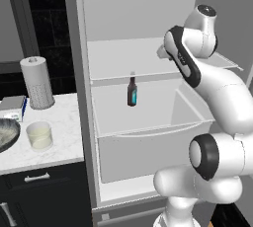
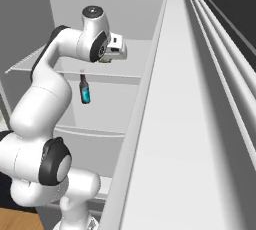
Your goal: Grab a lemon wedge from the fridge and one ice cube from the ice bowl, and put them in the glass of lemonade.
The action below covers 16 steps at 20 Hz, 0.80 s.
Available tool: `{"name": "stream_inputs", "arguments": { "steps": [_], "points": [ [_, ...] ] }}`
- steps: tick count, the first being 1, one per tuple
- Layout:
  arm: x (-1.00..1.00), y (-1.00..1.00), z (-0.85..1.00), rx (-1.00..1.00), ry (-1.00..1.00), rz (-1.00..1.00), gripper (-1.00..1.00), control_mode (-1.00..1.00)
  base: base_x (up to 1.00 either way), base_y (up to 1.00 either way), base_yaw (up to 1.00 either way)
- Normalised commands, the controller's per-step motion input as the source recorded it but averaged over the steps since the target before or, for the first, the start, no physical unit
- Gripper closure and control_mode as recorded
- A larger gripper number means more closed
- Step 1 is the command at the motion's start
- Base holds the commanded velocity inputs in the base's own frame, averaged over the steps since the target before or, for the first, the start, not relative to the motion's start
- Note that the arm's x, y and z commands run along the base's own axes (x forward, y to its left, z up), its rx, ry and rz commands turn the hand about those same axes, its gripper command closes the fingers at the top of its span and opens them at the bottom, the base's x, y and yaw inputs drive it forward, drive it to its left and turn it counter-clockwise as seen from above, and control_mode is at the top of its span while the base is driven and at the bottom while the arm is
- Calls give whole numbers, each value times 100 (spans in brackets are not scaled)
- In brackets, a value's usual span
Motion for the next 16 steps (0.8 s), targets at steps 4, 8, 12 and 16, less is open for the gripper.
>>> {"name": "stream_inputs", "arguments": {
  "steps": [4,8,12,16],
  "points": [
    [-44,0,0,0,-1,0,100,-100,0,0,0],
    [-98,0,0,0,-3,0,100,-100,0,0,0],
    [-100,0,0,0,0,0,100,-100,0,0,0],
    [-100,0,0,0,0,0,100,-100,0,0,0]
  ]
}}
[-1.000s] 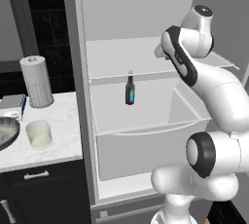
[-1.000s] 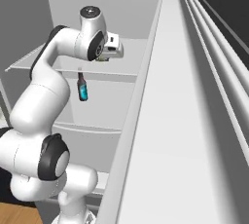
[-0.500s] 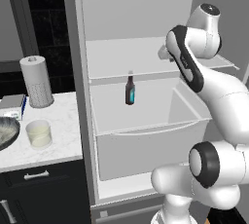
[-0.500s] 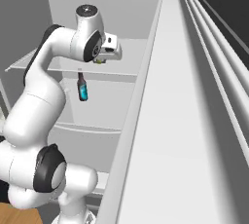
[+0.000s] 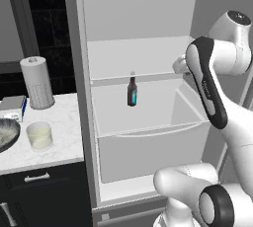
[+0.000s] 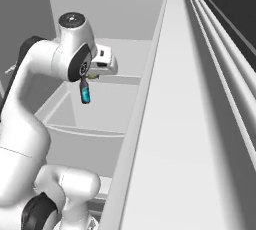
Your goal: Grab a lemon wedge from the fridge and one ice cube from the ice bowl, and put them in the glass of lemonade.
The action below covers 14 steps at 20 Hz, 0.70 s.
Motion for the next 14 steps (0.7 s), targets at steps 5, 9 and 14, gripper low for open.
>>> {"name": "stream_inputs", "arguments": {
  "steps": [5,9,14],
  "points": [
    [-100,0,-19,0,0,0,100,-100,0,0,0],
    [-82,20,-75,-9,13,0,100,-100,0,0,0],
    [-43,31,-96,-9,13,0,100,-100,0,0,0]
  ]
}}
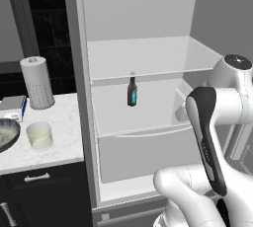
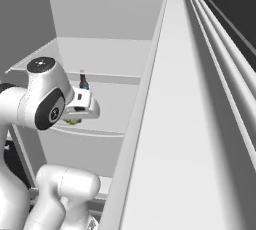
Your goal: Grab a lemon wedge from the fridge and one ice cube from the ice bowl, and put them in the glass of lemonade.
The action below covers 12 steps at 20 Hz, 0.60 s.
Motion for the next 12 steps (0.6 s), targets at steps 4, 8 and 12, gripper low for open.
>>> {"name": "stream_inputs", "arguments": {
  "steps": [4,8,12],
  "points": [
    [-31,5,-37,0,10,0,100,-100,0,0,0],
    [-8,0,-1,0,0,0,100,-100,0,0,0],
    [-34,12,0,0,-7,0,100,-100,0,0,0]
  ]
}}
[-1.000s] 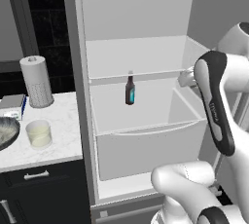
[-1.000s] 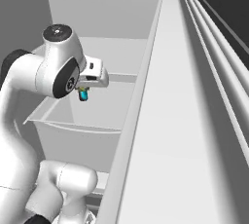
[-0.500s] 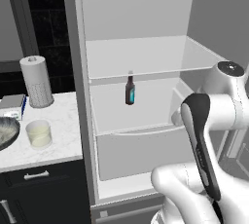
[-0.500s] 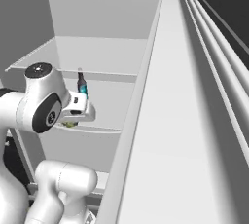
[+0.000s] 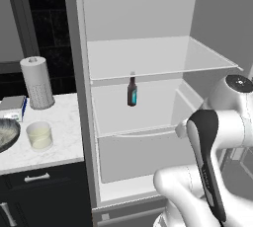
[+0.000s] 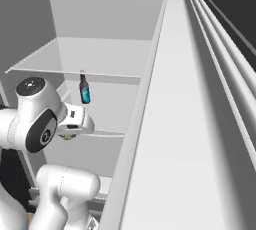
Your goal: Grab a lemon wedge from the fridge and one ice cube from the ice bowl, and put them in the glass of lemonade.
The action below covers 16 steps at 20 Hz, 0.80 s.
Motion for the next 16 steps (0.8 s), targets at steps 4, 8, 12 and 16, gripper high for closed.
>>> {"name": "stream_inputs", "arguments": {
  "steps": [4,8,12,16],
  "points": [
    [-19,16,0,-1,-2,0,100,100,-50,73,0],
    [0,0,0,0,0,0,100,100,-29,100,-7],
    [0,0,0,0,0,0,100,100,-2,100,-14],
    [0,0,0,0,0,0,100,100,0,100,-17]
  ]
}}
